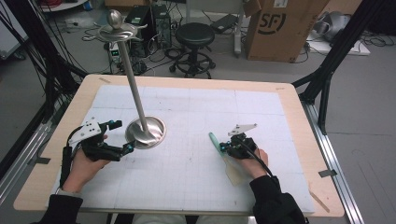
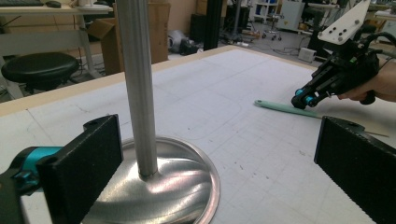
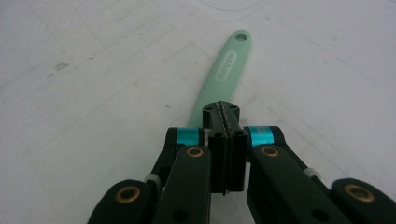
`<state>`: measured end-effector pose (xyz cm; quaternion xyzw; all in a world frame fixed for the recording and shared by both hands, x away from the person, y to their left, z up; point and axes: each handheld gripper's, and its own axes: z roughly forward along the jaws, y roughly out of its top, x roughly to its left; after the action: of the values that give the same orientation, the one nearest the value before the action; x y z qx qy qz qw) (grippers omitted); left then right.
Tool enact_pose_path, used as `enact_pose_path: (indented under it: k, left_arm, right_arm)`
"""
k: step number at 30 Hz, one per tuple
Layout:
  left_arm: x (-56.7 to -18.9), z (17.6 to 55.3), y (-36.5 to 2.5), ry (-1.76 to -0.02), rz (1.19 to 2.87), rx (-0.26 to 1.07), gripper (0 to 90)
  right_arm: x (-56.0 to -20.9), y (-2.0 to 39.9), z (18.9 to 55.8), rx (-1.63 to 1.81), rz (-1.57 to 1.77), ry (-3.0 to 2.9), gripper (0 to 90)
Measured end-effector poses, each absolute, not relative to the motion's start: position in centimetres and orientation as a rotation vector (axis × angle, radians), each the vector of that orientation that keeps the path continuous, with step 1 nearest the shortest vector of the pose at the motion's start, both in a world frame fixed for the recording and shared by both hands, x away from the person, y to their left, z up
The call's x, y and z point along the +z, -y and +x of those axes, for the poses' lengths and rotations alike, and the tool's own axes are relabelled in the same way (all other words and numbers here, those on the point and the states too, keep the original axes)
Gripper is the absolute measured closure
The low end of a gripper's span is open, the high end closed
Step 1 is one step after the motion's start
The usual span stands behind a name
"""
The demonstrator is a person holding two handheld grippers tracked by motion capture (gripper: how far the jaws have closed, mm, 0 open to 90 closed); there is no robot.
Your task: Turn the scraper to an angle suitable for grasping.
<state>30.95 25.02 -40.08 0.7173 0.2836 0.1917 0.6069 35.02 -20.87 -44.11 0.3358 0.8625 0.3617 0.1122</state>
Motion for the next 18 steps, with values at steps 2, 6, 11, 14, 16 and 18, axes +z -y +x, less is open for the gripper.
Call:
enact_pose_path:
  k: [2,6,11,14,16,18]
  left_arm:
    - [-40.0,30.9,-25.0,-0.655,1.657,0.444,1.7]
    - [-40.1,30.8,-25.1,-0.656,1.66,0.444,1.7]
    - [-40.2,30.9,-25.0,-0.661,1.668,0.448,1.7]
    - [-40.2,30.9,-25.0,-0.66,1.668,0.449,1.7]
    - [-40.2,30.9,-25.1,-0.661,1.665,0.447,1.7]
    - [-40.1,30.9,-25.1,-0.66,1.665,0.448,1.7]
  right_arm:
    - [-44.1,20.3,35.0,1.079,0.952,-2.562,90.0]
    - [-44.1,19.5,35.0,1.102,0.921,-2.609,90.0]
    - [-44.0,18.7,34.7,1.097,0.878,-2.659,90.0]
    - [-43.9,18.3,34.5,1.102,0.846,-2.691,90.0]
    - [-43.8,17.7,34.1,1.099,0.789,-2.729,90.0]
    - [-43.9,17.5,33.9,1.114,0.753,-2.766,90.0]
